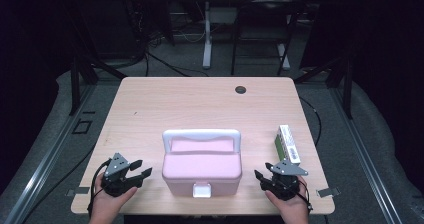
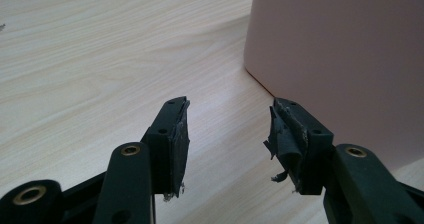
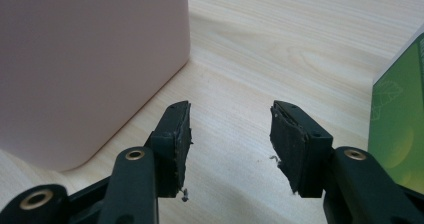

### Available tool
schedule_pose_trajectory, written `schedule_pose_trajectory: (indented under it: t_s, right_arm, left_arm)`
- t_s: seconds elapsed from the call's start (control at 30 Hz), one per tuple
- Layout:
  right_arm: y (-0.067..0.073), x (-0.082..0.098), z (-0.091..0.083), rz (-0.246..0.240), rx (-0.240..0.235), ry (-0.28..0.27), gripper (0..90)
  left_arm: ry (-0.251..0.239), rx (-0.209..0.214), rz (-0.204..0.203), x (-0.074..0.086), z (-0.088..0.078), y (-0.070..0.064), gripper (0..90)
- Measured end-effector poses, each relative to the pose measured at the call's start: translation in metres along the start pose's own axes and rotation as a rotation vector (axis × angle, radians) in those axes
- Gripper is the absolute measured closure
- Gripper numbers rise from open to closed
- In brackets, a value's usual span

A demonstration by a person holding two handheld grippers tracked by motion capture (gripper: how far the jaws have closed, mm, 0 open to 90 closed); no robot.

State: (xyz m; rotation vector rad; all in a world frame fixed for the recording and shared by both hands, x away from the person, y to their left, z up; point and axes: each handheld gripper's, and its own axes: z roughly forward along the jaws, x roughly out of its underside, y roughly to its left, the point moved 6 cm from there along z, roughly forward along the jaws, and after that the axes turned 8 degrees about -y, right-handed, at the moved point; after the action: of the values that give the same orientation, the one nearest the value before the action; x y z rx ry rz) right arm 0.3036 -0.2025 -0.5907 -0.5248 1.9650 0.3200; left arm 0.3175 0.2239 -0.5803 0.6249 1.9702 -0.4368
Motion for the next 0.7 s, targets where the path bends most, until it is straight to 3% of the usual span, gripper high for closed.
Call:
schedule_pose_trajectory:
  t_s: [0.23,0.47,0.57,0.7]
  right_arm:
    - [0.004,-0.004,-0.002,-0.012,-0.019,-0.025,49.8]
    - [0.009,-0.006,0.002,-0.056,-0.040,-0.021,51.7]
    - [0.010,-0.007,0.001,-0.068,-0.033,-0.014,51.6]
    - [0.011,-0.009,0.000,-0.053,-0.040,-0.007,52.1]
  left_arm:
    - [0.001,-0.004,-0.008,0.000,-0.004,-0.001,49.6]
    - [-0.021,-0.003,-0.029,-0.001,-0.009,-0.002,47.6]
    - [-0.022,-0.003,-0.018,-0.001,-0.009,-0.003,47.3]
    - [-0.025,-0.007,-0.018,-0.001,-0.008,-0.004,46.1]
